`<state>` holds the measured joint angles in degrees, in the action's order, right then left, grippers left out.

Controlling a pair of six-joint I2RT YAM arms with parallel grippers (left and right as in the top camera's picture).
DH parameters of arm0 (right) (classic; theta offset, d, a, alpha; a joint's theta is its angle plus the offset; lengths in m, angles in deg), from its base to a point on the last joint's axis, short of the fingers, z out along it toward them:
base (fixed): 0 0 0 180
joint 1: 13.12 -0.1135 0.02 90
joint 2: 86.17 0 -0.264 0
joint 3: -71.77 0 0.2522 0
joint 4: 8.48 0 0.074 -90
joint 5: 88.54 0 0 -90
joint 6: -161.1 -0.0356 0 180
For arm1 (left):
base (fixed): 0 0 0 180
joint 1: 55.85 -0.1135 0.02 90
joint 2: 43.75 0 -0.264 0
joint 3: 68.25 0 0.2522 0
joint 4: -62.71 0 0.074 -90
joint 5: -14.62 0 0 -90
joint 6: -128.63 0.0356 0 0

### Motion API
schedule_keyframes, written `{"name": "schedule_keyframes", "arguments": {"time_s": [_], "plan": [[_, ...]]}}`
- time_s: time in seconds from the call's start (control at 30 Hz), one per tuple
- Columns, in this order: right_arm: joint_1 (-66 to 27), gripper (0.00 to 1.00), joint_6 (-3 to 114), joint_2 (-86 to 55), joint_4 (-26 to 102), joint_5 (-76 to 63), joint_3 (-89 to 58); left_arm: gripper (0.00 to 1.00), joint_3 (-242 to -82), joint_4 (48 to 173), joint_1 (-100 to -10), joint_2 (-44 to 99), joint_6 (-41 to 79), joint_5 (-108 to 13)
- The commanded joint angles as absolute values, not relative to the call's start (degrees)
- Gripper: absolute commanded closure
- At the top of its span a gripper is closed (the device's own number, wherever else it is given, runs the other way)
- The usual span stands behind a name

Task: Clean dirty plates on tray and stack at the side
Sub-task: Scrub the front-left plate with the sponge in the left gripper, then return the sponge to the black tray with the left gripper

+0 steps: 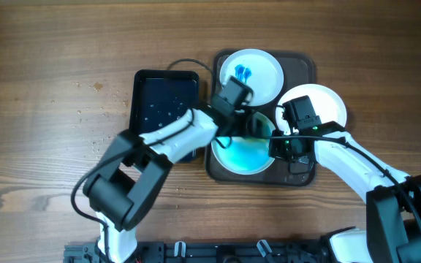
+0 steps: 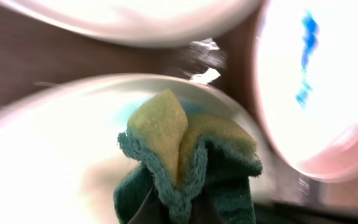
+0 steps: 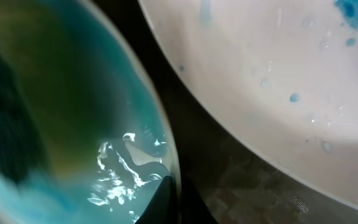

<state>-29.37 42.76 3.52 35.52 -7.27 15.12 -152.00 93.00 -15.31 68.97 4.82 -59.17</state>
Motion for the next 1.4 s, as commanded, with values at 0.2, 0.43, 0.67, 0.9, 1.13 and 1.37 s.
{"name": "schedule_keyframes", "arguments": {"time_s": [0.2, 0.43, 0.67, 0.9, 1.13, 1.37], "plan": [[-29.67, 0.96, 46.94, 4.26, 36.42, -6.00, 15.55, 0.96, -151.63, 95.69, -9.19, 69.87, 3.16, -57.70], [-29.65, 0.96, 46.87, 4.26, 36.31, -6.00, 15.55, 0.96, -151.65, 112.87, -13.50, 69.83, 2.09, -59.02], [-29.65, 0.96, 46.68, 4.26, 36.22, -6.00, 15.55, 0.96, -151.79, 123.34, -20.04, 67.90, 0.08, -78.97], [-29.65, 0.96, 46.65, 4.26, 36.20, -5.98, 15.55, 0.96, -151.79, 123.56, -21.43, 57.37, 3.21, -75.65], [-29.65, 0.96, 46.65, 4.26, 36.16, -5.98, 15.55, 0.96, -151.76, 124.85, -27.38, 41.11, 6.90, -71.91], [-29.65, 0.95, 46.61, 4.26, 35.06, -6.00, 15.55, 0.96, -146.36, 125.18, -41.19, 42.59, 9.65, -78.62]]}}
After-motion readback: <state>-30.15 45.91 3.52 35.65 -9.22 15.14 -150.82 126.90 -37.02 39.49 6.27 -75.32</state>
